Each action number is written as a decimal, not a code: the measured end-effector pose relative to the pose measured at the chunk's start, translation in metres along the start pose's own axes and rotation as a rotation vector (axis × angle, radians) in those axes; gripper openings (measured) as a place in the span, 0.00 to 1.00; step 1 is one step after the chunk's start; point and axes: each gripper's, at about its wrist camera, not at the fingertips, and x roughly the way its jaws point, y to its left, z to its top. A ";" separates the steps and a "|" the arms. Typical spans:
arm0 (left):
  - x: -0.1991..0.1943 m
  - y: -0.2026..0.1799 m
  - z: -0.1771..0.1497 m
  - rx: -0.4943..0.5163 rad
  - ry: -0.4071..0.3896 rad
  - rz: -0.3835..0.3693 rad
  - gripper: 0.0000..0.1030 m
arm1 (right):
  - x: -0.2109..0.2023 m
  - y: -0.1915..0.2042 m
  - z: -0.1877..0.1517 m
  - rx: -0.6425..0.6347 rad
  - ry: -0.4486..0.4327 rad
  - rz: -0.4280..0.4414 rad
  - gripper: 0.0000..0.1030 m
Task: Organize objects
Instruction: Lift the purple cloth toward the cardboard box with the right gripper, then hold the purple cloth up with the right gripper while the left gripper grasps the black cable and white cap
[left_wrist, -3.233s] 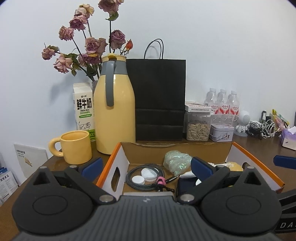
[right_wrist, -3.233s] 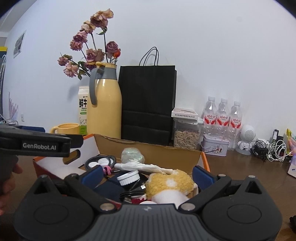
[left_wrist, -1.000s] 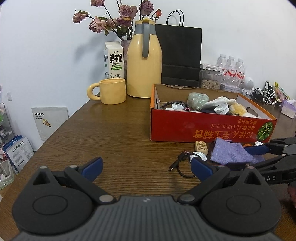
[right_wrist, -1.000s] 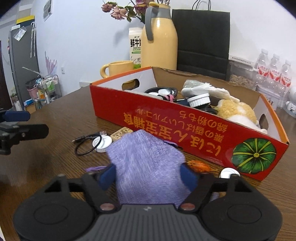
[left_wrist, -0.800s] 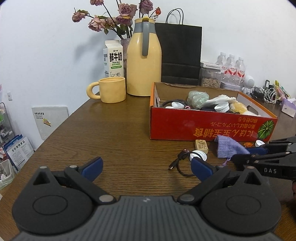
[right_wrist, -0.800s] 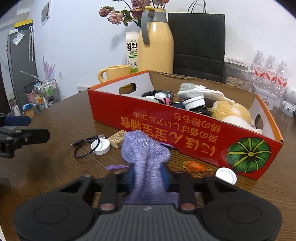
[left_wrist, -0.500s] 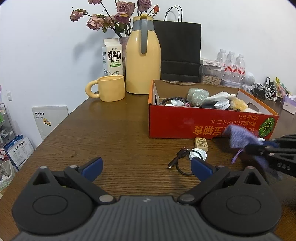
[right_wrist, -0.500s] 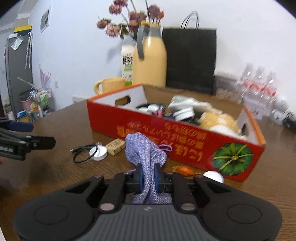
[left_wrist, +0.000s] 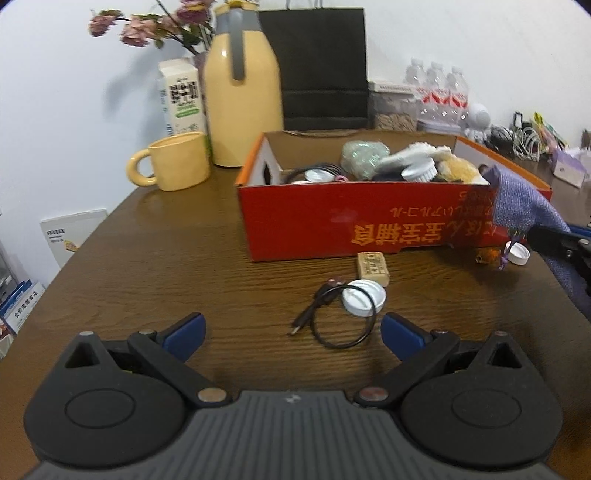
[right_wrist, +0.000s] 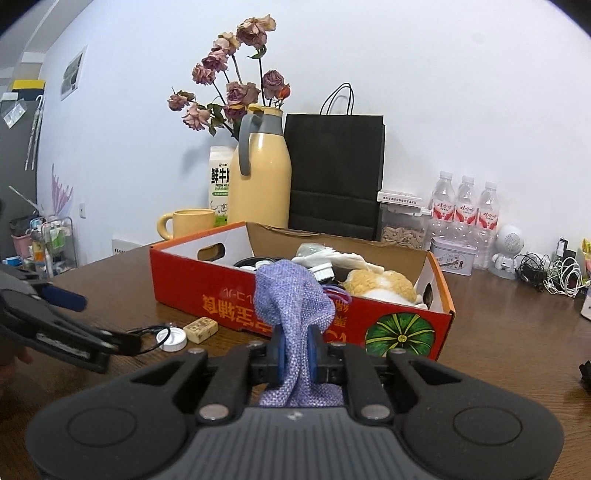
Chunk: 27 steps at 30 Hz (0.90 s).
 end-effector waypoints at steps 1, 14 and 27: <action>0.003 -0.002 0.002 0.007 0.006 -0.006 1.00 | 0.000 0.000 0.000 0.000 -0.002 0.001 0.11; 0.013 0.000 0.003 0.011 0.024 -0.119 0.48 | -0.002 -0.002 -0.001 0.014 -0.004 0.023 0.11; -0.011 0.001 -0.003 0.019 -0.043 -0.107 0.18 | -0.003 -0.002 -0.002 0.014 -0.011 0.015 0.11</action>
